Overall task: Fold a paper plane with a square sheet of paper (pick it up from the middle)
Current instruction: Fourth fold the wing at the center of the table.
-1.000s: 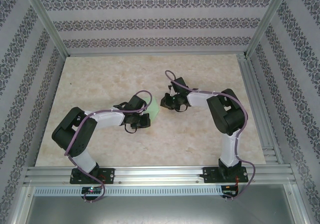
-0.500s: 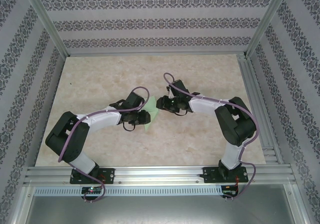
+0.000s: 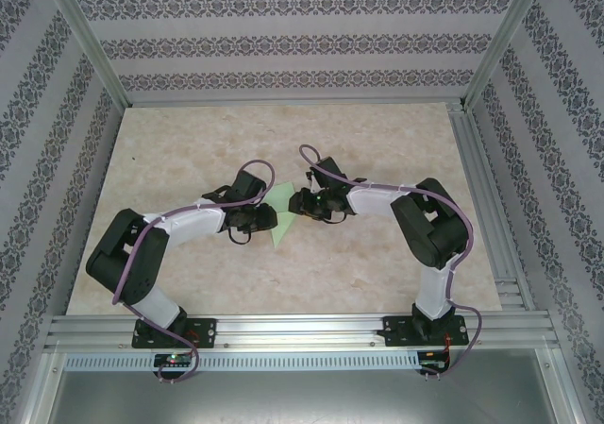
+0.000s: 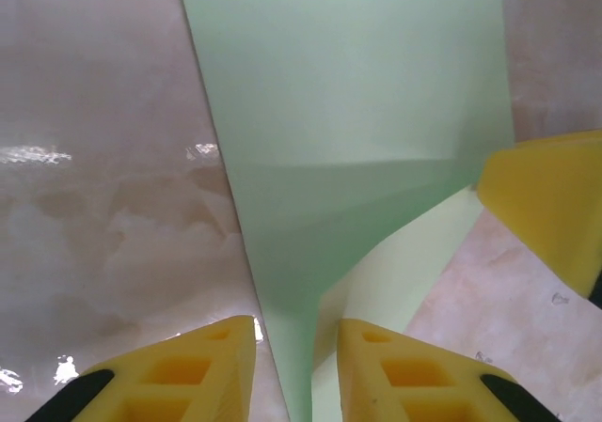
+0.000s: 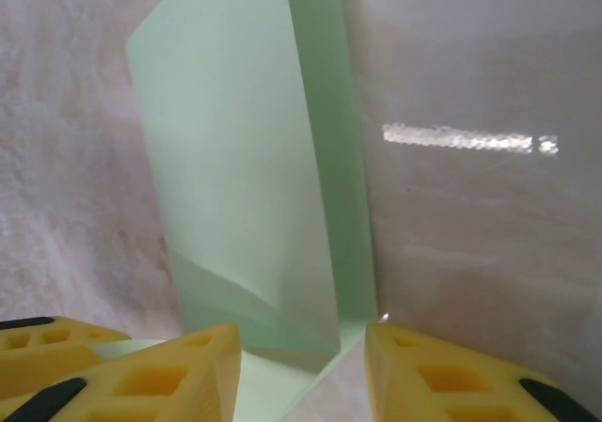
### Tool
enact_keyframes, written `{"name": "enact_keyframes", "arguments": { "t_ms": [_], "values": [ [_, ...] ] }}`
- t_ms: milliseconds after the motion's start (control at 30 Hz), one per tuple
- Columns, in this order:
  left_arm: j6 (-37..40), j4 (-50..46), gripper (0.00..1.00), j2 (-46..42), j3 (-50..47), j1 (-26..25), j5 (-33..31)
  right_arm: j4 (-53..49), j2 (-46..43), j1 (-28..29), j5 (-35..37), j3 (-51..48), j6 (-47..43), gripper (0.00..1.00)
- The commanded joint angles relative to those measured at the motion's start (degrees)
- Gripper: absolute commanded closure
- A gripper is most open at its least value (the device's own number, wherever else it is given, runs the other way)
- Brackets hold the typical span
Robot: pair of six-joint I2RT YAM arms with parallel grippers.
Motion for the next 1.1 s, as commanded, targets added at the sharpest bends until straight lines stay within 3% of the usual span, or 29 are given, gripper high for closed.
{"name": "enact_keyframes", "arguments": {
  "t_ms": [0,533,767,933,1067],
  "values": [
    [-0.3,1.1,0.71,0.8,-0.3,0.9,-1.1,3.1,0.9,0.9,-2.7,1.4,0.3,0.61],
    [0.1,0.7,0.71,2.4,-1.4,2.5,-1.6,7.4,3.4,1.6,-9.3,1.1,-2.0,0.66],
    [0.8,0.3,0.7,2.1,-0.8,2.6,-1.4,5.4,4.0,1.8,-7.6,2.7,-2.3,0.87],
    [2.2,-1.5,0.64,-1.0,0.0,2.6,-2.9,4.9,-0.2,1.8,-2.3,1.2,-2.1,0.95],
    [3.8,-3.1,0.49,-5.0,0.6,2.6,-5.1,3.4,-6.2,1.7,2.9,-0.4,-2.3,0.99]
  ]
}}
